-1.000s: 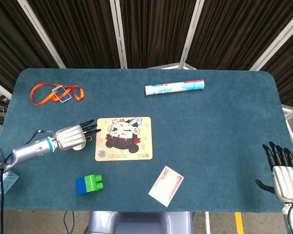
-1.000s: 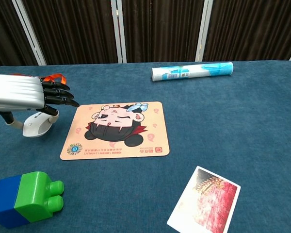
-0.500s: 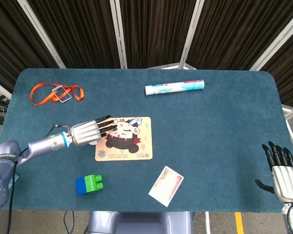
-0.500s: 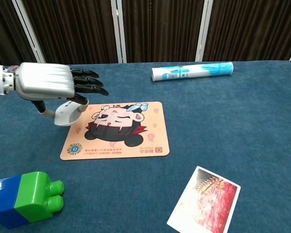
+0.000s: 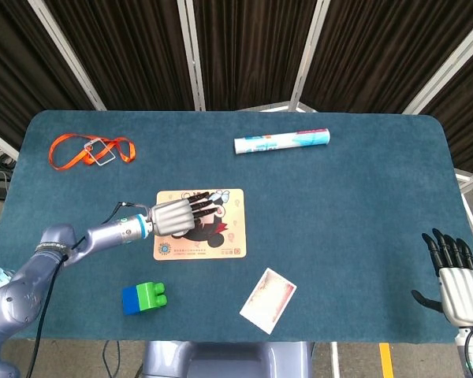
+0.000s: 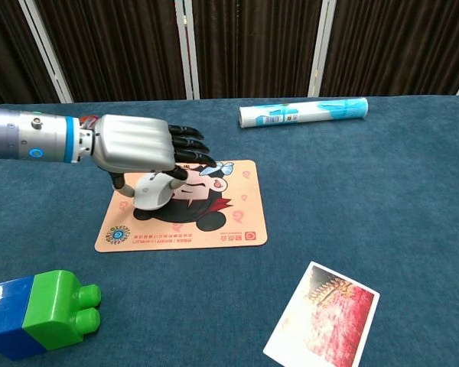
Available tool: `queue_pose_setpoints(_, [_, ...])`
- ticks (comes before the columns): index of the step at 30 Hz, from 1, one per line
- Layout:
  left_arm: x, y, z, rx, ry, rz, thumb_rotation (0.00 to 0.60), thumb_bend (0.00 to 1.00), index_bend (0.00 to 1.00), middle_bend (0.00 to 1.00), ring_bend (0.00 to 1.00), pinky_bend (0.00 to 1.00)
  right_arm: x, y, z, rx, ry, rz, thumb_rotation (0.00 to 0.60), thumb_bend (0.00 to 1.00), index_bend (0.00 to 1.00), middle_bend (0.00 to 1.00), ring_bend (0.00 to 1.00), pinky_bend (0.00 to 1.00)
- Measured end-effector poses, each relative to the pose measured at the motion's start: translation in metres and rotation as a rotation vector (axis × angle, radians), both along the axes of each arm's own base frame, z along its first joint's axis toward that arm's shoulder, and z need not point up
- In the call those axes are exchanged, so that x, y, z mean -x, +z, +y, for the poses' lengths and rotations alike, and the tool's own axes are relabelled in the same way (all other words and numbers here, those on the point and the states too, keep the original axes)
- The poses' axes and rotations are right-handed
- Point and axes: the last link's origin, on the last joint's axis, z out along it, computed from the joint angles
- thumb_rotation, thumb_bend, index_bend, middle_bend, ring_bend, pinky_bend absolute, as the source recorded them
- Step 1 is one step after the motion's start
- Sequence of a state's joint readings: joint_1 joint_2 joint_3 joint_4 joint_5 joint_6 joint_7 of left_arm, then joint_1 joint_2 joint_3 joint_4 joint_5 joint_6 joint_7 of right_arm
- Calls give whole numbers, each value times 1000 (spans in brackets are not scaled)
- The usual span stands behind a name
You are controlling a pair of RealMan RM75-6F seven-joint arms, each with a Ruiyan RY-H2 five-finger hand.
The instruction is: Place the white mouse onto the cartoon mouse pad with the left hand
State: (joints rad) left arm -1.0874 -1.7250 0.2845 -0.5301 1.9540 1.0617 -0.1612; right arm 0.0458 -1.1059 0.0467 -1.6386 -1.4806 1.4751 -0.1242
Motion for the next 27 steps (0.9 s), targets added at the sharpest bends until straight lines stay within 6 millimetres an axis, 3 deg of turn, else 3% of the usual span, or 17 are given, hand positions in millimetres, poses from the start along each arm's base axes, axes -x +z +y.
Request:
queue_pose_setpoints(7, [-15,-18,-1,6,4,4,600,206,573,0,0,0,0,0,-1,-3,-3,-3,600,86,0,0,0,0])
queue_pose_setpoints(10, [-18,-26,-3,8,7,13,600,207,472,0,0,0,0,0,-2,-5,-5,-4,600,87,0,0,0,0])
queue_pose_setpoints(15, [-20,-32,-3,1,27,19,600,205,167,0,0,0,0,0,-2,-7,-8,-4,600,87,0,0,0,0])
queue_pose_setpoints(18, [-23,-34,-4,-3,40,4,600,209,55,0,0,0,0,0,-3,-7,-10,-5,600,86,0,0,0,0])
queue_pose_setpoints(27, [-28,-19,-6,-2,35,-57,600,205,0,0,0,0,0,0,-3,-6,-11,-3,600,87,0,0,0,0])
